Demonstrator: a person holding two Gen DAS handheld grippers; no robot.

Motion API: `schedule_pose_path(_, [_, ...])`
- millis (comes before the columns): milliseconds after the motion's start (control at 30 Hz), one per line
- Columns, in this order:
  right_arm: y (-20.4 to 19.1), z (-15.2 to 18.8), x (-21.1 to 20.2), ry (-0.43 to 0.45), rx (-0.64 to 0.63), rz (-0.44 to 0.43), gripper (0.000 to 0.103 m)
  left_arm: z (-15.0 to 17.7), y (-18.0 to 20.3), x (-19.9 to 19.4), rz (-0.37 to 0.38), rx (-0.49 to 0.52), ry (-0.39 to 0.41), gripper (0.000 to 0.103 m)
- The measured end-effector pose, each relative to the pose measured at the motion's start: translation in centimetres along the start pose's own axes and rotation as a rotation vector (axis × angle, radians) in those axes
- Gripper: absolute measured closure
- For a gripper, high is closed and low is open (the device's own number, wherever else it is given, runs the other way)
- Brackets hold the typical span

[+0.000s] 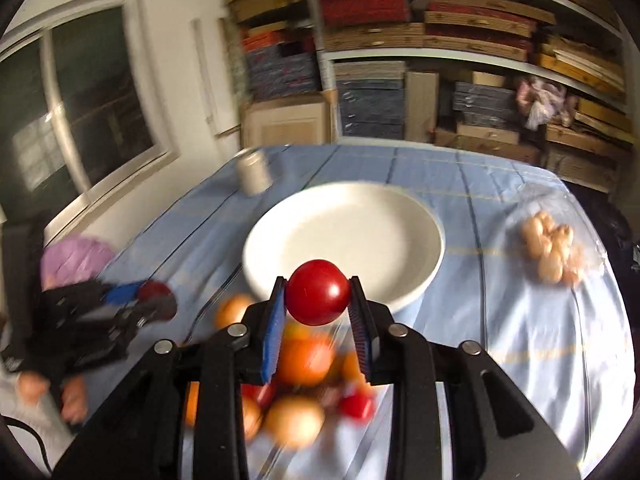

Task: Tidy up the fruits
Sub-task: 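Lower the tomato onto the white plate with the right tool while the left tool places the plum there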

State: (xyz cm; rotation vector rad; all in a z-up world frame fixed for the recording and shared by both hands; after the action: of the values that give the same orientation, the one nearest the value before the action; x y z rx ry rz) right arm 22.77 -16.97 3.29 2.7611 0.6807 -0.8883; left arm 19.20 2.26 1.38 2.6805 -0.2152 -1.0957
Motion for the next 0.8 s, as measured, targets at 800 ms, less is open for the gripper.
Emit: schedule_pose_path(800, [3.5, 2.3, 13.9, -0.204, -0.003, 0.033, 0.072, -4.6, 2.3, 12.3, -0.048, 0.02, -0.11, 0.062])
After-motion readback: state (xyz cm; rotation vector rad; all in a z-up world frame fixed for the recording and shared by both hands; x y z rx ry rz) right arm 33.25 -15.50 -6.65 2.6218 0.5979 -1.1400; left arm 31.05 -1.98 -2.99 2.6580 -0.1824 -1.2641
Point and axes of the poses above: each gripper's, at about its wrist camera, not at the fingertips, and x roughly the way its jaws point, y to its right, z to its underside, the point moved 3 cm from there along x, roughly the way its jaws point, and after that the axes turned 14 degrees about -x, right-handed, at the moved point
